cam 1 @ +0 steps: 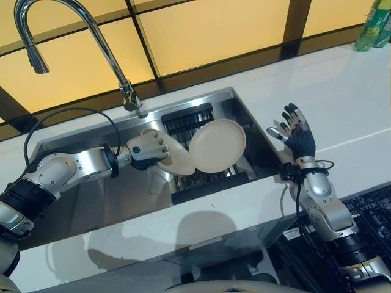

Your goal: Pick up plates and place into dishwasher.

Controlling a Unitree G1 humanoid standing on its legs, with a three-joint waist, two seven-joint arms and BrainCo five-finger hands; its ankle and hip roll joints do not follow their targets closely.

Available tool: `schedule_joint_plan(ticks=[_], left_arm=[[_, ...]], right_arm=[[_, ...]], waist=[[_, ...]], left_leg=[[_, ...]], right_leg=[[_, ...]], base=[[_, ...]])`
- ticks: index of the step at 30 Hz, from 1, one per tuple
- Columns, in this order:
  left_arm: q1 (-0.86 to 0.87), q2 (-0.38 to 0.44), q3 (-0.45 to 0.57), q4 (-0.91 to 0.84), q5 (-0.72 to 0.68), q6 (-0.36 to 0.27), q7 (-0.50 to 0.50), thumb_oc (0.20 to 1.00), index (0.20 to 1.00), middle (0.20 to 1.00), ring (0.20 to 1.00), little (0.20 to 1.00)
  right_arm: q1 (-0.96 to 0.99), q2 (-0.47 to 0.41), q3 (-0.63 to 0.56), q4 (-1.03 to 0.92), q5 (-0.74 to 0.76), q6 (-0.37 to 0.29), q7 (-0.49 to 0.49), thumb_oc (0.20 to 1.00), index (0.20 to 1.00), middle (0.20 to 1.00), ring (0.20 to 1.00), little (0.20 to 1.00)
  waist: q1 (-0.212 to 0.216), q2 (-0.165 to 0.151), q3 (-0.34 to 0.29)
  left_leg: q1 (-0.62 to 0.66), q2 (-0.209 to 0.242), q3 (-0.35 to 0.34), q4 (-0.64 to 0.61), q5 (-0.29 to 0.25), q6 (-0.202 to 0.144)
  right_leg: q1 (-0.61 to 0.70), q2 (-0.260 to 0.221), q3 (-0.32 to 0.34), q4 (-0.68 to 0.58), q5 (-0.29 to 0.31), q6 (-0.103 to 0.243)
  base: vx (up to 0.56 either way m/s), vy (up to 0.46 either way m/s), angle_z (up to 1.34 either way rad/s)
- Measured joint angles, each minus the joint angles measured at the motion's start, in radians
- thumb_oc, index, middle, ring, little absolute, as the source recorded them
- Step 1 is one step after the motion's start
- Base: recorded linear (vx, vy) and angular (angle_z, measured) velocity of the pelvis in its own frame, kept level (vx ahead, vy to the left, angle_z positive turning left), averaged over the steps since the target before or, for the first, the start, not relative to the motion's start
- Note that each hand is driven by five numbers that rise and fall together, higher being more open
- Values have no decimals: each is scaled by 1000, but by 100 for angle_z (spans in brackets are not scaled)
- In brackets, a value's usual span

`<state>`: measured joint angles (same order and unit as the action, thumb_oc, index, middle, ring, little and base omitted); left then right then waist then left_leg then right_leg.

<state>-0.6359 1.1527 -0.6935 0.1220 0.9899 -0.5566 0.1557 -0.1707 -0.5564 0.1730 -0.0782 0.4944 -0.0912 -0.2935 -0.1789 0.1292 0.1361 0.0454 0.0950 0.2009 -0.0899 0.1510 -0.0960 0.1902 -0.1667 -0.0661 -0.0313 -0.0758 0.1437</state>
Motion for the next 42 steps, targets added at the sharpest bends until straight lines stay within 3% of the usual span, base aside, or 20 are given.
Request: schedule_joint_plan(ticks=[4,10,14,23,28,34,42], left_arm=[[-23,3,0,-19,-3,-23,-57,200,200,200,200,200],[-88,5,-4,-40,-96,-62,-223,200,200,200,200,200],[-177,7,-65,-53,-147,-63,-327,200,200,200,200,200],[-214,9,-72,-83,-149,-58,-402,200,200,200,200,200],[-214,27,-72,-130,-139,-27,-397,200,200,200,200,200],[-212,88,-53,-162,-107,54,-270,200,200,200,200,200],[-99,89,191,-236,-163,63,-55,200,200,200,200,200]], right_arm=[[-1,-5,0,0,0,0,0,1000,1000,1000,1000,1000],[-6,-10,0,1,1,2,-10,1000,1000,1000,1000,1000],[-18,-14,1,1,6,3,-28,1000,1000,1000,1000,1000],[-21,-14,1,1,7,3,-44,1000,1000,1000,1000,1000],[-21,-14,1,1,8,3,-52,1000,1000,1000,1000,1000],[-19,-21,-5,0,9,-3,-60,1000,1000,1000,1000,1000],[-18,-21,-40,-2,9,-16,-13,1000,1000,1000,1000,1000]], waist=[[1,0,1],[1,2,5],[2,8,11],[4,8,12],[6,2,16],[38,-14,26],[83,-40,23]], left_leg=[[-2,-3,-14,1,0,0],[0,-8,-24,1,1,1],[-2,-12,-41,1,1,1],[-5,-13,-47,1,1,2],[-5,-15,-66,1,1,1],[-6,-16,-73,1,1,1],[-10,-21,-92,1,2,2]], right_leg=[[0,-1,-1,0,2,1],[14,-4,-7,-13,9,3],[16,-6,-16,-16,10,5],[18,-6,-28,-18,10,5],[33,-5,-48,-27,9,5],[38,-4,-54,-30,9,5],[55,-4,-72,-41,9,4]], base=[[0,0,0],[-39,-21,2],[-21,-11,6],[-8,-14,1],[-22,-45,10],[-9,-6,3],[-18,1,7]])
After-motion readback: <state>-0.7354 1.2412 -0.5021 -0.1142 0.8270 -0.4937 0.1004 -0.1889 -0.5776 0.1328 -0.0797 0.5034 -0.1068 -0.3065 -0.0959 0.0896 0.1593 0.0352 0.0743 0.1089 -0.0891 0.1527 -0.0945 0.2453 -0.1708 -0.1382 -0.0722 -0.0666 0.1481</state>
